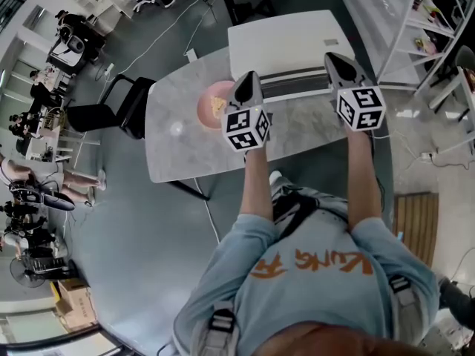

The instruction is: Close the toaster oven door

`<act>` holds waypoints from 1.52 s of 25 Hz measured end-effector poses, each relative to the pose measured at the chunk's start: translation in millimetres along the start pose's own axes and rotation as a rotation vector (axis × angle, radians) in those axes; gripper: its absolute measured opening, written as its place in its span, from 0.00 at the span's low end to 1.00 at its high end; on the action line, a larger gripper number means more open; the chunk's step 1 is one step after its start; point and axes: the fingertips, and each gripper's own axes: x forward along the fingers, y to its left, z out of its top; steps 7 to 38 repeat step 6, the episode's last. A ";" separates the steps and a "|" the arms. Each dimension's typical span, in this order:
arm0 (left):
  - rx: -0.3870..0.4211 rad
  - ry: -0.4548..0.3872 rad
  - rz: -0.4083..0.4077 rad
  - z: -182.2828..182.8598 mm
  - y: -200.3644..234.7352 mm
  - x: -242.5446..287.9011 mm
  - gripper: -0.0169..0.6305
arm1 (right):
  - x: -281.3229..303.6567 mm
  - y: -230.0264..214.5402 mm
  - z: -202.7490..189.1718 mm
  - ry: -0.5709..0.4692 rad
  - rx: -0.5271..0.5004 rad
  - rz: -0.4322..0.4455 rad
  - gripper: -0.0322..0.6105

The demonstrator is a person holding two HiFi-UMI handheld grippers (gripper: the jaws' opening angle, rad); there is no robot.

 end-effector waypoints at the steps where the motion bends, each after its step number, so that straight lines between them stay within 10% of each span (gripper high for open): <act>1: -0.001 0.001 0.000 -1.0 0.5 -0.3 0.03 | -0.3 -0.7 -0.2 -0.001 0.000 -0.002 0.05; 38: -0.004 0.005 -0.001 -3.7 2.8 0.5 0.03 | 1.2 0.8 -0.8 0.000 -0.005 0.009 0.05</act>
